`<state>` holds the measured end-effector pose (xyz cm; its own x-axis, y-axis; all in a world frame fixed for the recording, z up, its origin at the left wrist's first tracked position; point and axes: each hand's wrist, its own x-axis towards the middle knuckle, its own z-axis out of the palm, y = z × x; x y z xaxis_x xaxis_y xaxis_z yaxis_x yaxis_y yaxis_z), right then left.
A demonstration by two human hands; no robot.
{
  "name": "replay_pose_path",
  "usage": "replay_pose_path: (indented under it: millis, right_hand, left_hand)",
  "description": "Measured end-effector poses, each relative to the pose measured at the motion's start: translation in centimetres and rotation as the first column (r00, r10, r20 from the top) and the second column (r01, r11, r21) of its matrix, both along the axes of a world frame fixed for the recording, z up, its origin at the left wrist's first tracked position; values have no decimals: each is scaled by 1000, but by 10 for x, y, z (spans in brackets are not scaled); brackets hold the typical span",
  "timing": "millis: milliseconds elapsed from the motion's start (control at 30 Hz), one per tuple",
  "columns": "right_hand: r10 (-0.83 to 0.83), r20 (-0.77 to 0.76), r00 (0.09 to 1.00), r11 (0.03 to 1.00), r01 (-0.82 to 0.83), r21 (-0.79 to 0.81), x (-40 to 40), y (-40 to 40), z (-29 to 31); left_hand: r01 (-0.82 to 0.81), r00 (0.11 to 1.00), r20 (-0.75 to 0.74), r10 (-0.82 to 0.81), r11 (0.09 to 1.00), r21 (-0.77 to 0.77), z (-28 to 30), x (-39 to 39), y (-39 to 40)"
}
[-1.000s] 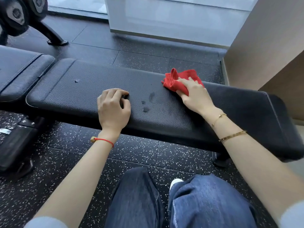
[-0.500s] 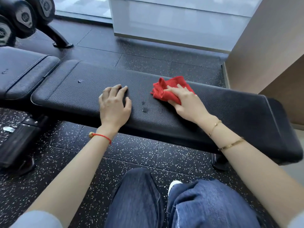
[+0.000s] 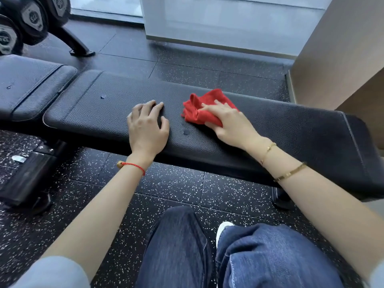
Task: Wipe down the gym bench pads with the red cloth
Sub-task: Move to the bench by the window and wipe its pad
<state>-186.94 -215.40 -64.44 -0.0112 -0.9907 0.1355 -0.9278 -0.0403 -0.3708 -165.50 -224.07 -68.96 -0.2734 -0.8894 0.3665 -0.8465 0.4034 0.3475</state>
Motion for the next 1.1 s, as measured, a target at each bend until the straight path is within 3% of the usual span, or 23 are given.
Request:
replay_pose_path:
  millis: [133, 300, 367, 600, 800, 900, 1000, 1100]
  right_hand:
    - [-130, 40, 991, 991, 130, 6, 22, -22, 6]
    - [186, -17, 982, 983, -186, 0, 43, 31, -4]
    - [205, -9, 979, 979, -205, -2, 28, 47, -3]
    - [-195, -2, 981, 981, 195, -4, 17, 21, 3]
    - [88, -49, 995, 996, -88, 5, 19, 90, -4]
    - [-101, -8, 995, 994, 100, -40, -19, 124, -4]
    - [-381, 36, 924, 922, 382, -66, -51, 138, -2]
    - [-448, 9, 894, 892, 447, -67, -49, 124, -2]
  left_hand:
    - [-1, 1000, -8, 1, 1000, 4, 1, 0, 1]
    - [9, 1000, -23, -9, 1000, 6, -2, 2, 0]
    - [13, 999, -32, -13, 1000, 3, -1, 2, 0]
    - [17, 999, -36, -16, 1000, 17, 1, 2, 2]
    - [34, 998, -60, -33, 999, 9, -1, 3, 2]
    - [37, 998, -58, -36, 999, 17, 0, 3, 2]
    - [39, 998, -49, -38, 999, 16, 2, 2, 4]
    - [69, 998, -15, -69, 998, -1, 5, -3, 9]
